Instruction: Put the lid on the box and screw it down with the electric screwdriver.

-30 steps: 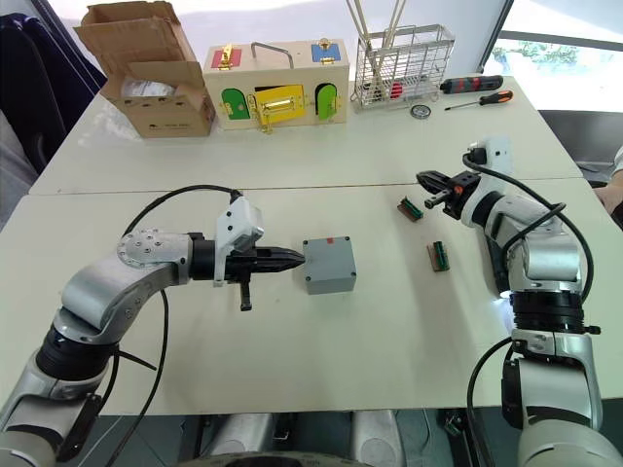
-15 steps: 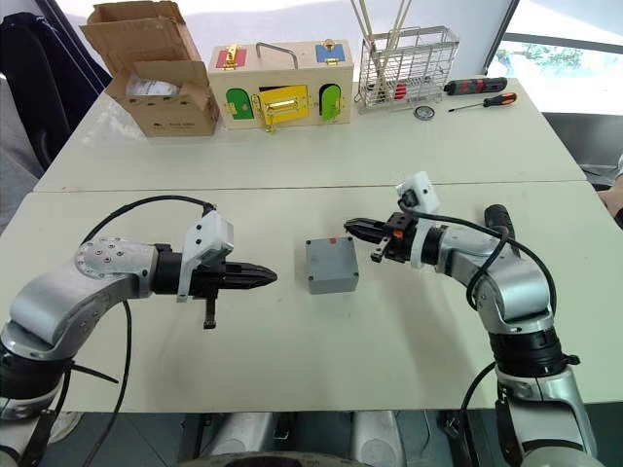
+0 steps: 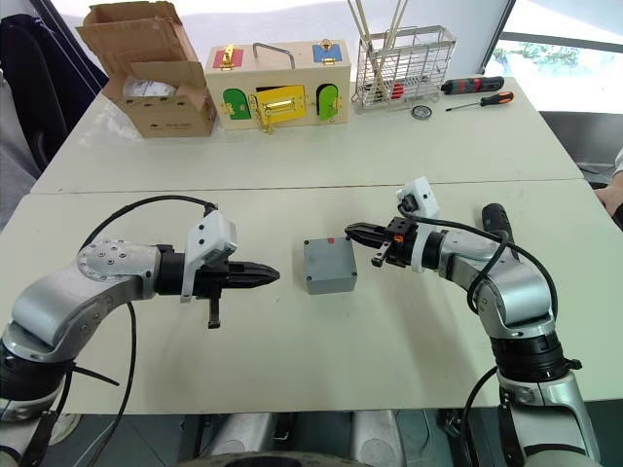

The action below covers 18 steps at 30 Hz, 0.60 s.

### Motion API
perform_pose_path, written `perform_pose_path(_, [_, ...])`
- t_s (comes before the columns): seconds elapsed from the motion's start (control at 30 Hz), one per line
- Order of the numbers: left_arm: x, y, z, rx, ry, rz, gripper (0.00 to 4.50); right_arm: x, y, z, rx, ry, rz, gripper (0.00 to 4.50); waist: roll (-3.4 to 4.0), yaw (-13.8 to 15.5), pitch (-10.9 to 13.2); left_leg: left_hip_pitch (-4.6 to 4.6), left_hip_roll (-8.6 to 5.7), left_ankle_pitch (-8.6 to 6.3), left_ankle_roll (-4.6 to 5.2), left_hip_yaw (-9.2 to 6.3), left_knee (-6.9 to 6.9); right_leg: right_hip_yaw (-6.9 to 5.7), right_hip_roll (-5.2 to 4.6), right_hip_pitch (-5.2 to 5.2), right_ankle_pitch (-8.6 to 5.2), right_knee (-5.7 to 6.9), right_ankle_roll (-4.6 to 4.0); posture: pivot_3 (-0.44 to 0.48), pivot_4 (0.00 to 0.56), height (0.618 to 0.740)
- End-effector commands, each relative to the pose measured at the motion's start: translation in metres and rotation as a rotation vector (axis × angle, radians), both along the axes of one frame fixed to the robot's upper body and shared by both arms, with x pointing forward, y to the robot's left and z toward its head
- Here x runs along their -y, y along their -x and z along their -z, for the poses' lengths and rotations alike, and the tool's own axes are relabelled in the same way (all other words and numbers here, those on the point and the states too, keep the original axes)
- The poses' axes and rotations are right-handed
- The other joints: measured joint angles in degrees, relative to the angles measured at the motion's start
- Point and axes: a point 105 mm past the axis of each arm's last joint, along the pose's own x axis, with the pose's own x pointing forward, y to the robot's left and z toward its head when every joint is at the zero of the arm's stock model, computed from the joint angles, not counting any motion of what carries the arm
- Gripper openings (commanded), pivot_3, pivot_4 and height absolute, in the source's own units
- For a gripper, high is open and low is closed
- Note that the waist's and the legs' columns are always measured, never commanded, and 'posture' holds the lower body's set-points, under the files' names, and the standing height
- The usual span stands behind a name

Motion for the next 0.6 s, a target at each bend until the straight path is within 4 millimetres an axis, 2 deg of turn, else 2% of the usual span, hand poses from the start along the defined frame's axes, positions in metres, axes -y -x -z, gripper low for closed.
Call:
perform_pose_path(0.03, [0.004, 0.001, -0.0081, 0.043, 0.009, 0.022, 0.0, 0.001, 0.0028, -0.005, 0.03, 0.011, -0.004, 0.04, 0.0, 0.0, 0.0, 0.0, 0.0, 0.0, 0.0, 0.0, 0.0, 0.0, 0.0, 0.0, 0.0, 0.0, 0.0, 0.0, 0.15, 0.734])
perform_pose_path(0.6, [0.0063, -0.0016, -0.0064, 0.048, 0.006, 0.033, 0.0, 0.002, 0.0051, -0.0117, 0.018, -0.032, 0.006, 0.04, 0.0, 0.0, 0.0, 0.0, 0.0, 0.0, 0.0, 0.0, 0.0, 0.0, 0.0, 0.0, 0.0, 0.0, 0.0, 0.0, 0.15, 0.734])
